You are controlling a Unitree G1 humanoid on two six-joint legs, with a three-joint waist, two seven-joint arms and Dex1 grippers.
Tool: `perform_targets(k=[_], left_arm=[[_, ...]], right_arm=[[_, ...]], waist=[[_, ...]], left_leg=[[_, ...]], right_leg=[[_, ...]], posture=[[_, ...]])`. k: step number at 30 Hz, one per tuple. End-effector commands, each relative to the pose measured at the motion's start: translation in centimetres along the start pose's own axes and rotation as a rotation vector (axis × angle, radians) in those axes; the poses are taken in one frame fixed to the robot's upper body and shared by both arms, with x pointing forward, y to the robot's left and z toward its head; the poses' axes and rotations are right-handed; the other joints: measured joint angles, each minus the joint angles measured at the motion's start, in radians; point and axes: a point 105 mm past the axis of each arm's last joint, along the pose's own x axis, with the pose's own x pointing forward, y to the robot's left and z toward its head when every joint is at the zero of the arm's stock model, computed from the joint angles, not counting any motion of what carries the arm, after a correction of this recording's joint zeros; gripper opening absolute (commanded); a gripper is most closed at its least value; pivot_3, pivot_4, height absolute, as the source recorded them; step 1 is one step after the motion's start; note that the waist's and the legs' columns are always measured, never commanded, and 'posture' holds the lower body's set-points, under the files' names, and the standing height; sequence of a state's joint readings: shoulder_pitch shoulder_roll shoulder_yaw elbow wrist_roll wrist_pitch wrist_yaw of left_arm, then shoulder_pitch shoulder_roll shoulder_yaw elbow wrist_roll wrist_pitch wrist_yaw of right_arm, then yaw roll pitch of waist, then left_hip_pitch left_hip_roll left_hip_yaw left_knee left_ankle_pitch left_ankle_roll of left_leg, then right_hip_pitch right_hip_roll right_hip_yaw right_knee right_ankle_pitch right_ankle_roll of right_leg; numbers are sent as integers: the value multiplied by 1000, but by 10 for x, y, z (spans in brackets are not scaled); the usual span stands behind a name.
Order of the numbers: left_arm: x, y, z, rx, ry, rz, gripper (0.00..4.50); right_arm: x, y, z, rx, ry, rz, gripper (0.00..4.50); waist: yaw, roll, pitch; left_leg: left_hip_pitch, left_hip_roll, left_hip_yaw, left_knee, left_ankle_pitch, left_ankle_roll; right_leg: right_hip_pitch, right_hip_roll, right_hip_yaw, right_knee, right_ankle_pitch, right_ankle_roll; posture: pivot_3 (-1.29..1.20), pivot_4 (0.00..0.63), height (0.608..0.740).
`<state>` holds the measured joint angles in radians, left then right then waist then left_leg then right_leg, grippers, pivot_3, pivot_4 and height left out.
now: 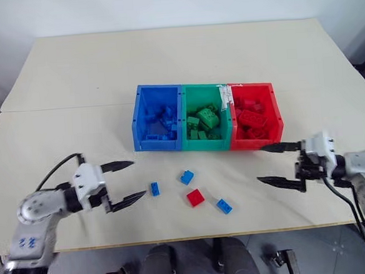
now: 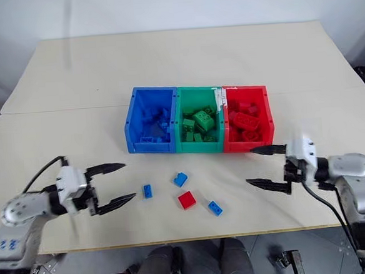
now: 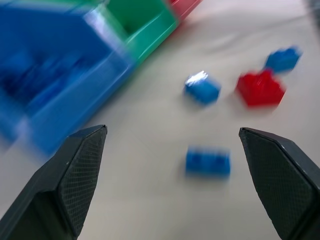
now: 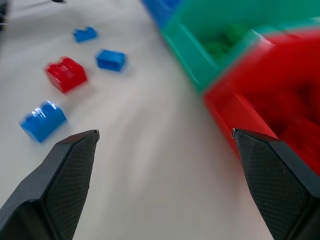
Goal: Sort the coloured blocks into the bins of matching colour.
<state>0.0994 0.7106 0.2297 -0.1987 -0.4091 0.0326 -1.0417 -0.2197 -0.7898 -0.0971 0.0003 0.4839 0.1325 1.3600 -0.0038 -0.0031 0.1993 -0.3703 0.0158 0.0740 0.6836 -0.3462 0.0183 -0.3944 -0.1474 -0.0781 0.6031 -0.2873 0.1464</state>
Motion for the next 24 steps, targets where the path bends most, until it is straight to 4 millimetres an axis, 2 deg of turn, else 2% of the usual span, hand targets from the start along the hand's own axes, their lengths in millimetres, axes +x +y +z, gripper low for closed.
perform_targets(k=[1, 9, 12, 15, 19, 24], left_arm=[[-11, -10, 7, 19, -8, 24, 4500], [-7, -37, 8, -18, -18, 9, 4500], [-6, -40, 11, -23, -19, 4, 4500], [-5, -42, 13, -28, -21, 7, 4500], [-3, -48, 14, -46, -27, -10, 4500], [2, -47, 22, -34, -37, -49, 4500]], right_arm=[[22, 10, 12, -7, -7, 112, 4454], [64, 34, 15, -37, 37, 311, 4454], [74, 45, 12, -61, 57, 370, 4454], [76, 51, 8, -58, 79, 394, 4454], [70, 65, -7, -111, 132, 468, 4454], [72, 64, -22, -112, 152, 457, 4454]], waist=[[1, 0, 0], [1, 0, 0], [0, 0, 0], [0, 0, 0], [3, 0, 0], [1, 0, 0]], left_leg=[[0, 0, 0, 0, 0, 0], [-1, -1, -3, 0, -1, -1], [-1, 0, -3, 0, -1, -1], [-1, -1, -2, 0, -1, -1], [-1, -1, -3, 0, -2, 0], [-1, -1, -2, 0, -2, 0]], right_leg=[[0, 0, 0, -1, 0, 0], [1, -2, -2, -6, 0, 0], [0, -1, -3, -6, 0, -1], [0, -1, -3, -2, 0, -1], [1, -1, -4, -2, 0, -1], [1, -1, -3, -2, 0, -1]], posture=[[0, 150, 740], [0, 150, 740], [0, 150, 740], [0, 150, 740], [0, 150, 740], [0, 150, 740]])
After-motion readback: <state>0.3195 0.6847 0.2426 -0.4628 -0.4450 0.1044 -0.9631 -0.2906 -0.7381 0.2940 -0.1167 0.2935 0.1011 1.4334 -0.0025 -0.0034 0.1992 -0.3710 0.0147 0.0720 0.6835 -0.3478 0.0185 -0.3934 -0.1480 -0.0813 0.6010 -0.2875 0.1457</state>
